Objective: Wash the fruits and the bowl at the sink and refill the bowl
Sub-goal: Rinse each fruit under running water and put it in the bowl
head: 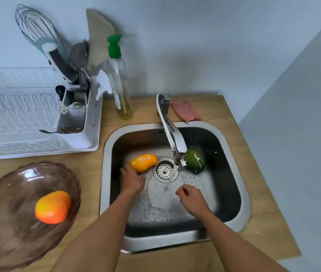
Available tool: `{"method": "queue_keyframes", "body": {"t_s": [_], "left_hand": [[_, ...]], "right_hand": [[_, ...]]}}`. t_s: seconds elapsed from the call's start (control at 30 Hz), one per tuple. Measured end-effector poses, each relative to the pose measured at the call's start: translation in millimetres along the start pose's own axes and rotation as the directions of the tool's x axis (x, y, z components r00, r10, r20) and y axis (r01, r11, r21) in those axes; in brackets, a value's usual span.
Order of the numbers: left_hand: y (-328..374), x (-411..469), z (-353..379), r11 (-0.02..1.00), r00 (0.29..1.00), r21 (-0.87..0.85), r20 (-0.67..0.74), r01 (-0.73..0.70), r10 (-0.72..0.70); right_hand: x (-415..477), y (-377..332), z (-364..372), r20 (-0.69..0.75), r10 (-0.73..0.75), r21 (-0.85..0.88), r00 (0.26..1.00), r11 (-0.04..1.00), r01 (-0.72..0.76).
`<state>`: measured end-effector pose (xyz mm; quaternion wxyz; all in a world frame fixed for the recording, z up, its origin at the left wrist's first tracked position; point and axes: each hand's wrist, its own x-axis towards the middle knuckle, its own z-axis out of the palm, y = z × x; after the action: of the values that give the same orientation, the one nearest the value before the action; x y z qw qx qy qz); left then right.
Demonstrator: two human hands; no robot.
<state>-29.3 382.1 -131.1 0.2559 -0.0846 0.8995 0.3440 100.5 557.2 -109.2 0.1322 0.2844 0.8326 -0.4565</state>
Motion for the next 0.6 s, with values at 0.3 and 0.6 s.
{"method": "queue_keyframes", "body": {"t_s": [0.3,0.6], "left_hand": [[13.9,30.9,20.1,0.999,0.996,0.039,-0.087,0.018,-0.015],[22.8,-8.1,51.6,0.999,1.000,-0.051,0.029,-0.001,0.002]], "right_hand": [[34.0,32.6,-30.4,-0.001,0.037,-0.071,0.999,0.997,-0.037],[51.7,45.6,-31.6,0.008,0.094,0.054,0.996,0.994,-0.095]]}}
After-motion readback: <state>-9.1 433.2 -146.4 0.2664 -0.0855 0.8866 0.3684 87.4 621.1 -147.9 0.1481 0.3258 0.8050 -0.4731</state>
